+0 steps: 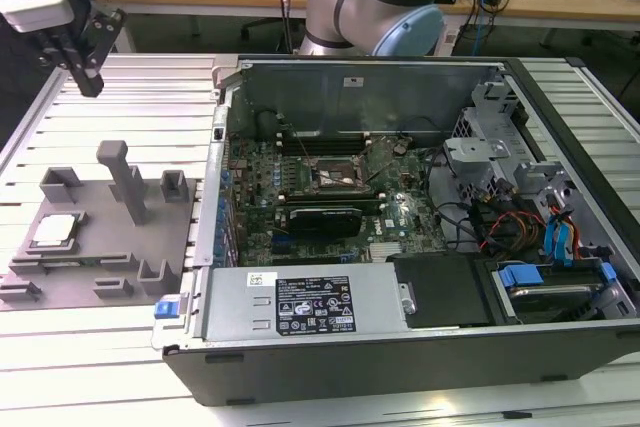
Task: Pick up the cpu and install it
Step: 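Reach for the cpu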
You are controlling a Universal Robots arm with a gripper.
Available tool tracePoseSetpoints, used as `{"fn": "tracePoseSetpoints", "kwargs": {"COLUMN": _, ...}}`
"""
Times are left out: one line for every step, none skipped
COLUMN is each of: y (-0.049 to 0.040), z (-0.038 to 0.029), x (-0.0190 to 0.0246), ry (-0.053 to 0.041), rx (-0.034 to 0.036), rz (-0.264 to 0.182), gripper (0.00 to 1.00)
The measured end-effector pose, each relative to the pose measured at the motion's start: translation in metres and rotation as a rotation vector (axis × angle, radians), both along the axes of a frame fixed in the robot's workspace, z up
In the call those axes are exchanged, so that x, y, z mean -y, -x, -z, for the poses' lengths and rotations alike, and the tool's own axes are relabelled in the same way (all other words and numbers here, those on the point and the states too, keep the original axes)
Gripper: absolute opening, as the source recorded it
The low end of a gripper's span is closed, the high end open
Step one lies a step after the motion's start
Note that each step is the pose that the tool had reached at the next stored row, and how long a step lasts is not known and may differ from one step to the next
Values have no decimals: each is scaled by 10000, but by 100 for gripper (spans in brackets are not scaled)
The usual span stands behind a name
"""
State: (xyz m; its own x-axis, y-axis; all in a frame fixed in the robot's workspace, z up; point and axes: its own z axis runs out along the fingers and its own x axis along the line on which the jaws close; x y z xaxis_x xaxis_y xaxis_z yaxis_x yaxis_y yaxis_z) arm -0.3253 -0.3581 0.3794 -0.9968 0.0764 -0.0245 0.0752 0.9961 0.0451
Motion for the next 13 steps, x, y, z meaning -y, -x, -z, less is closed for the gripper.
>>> {"fn": "tracePoseSetpoints", "kwargs": {"y": 33, "z": 9, "x": 0, "ry": -1, "rx": 1, "rz": 0, "gripper": 11}}
{"fn": "tracePoseSetpoints", "kwargs": {"y": 62, "z": 16, "x": 0, "ry": -1, "rx": 1, "rz": 0, "gripper": 11}}
{"fn": "tracePoseSetpoints", "kwargs": {"y": 111, "z": 27, "x": 1, "ry": 0, "rx": 0, "rz": -1, "gripper": 11}}
{"fn": "tracePoseSetpoints", "kwargs": {"y": 180, "z": 46, "x": 2, "ry": 0, "rx": 1, "rz": -1, "gripper": 11}}
{"fn": "tracePoseSetpoints", "kwargs": {"y": 212, "z": 56, "x": 2, "ry": -1, "rx": 1, "rz": -1, "gripper": 11}}
{"fn": "tracePoseSetpoints", "kwargs": {"y": 247, "z": 66, "x": 2, "ry": 0, "rx": 1, "rz": 1, "gripper": 11}}
{"fn": "tracePoseSetpoints", "kwargs": {"y": 305, "z": 82, "x": 2, "ry": -1, "rx": 0, "rz": 1, "gripper": 11}}
{"fn": "tracePoseSetpoints", "kwargs": {"y": 369, "z": 103, "x": 3, "ry": -1, "rx": 0, "rz": -1, "gripper": 11}}
{"fn": "tracePoseSetpoints", "kwargs": {"y": 399, "z": 113, "x": 4, "ry": -1, "rx": 1, "rz": -1, "gripper": 11}}
{"fn": "tracePoseSetpoints", "kwargs": {"y": 434, "z": 124, "x": 4, "ry": 0, "rx": 1, "rz": -1, "gripper": 11}}
{"fn": "tracePoseSetpoints", "kwargs": {"y": 493, "z": 145, "x": 7, "ry": 0, "rx": 1, "rz": -1, "gripper": 11}}
{"fn": "tracePoseSetpoints", "kwargs": {"y": 525, "z": 159, "x": 11, "ry": -1, "rx": 1, "rz": 0, "gripper": 11}}
{"fn": "tracePoseSetpoints", "kwargs": {"y": 546, "z": 170, "x": 16, "ry": -1, "rx": 0, "rz": 0, "gripper": 11}}
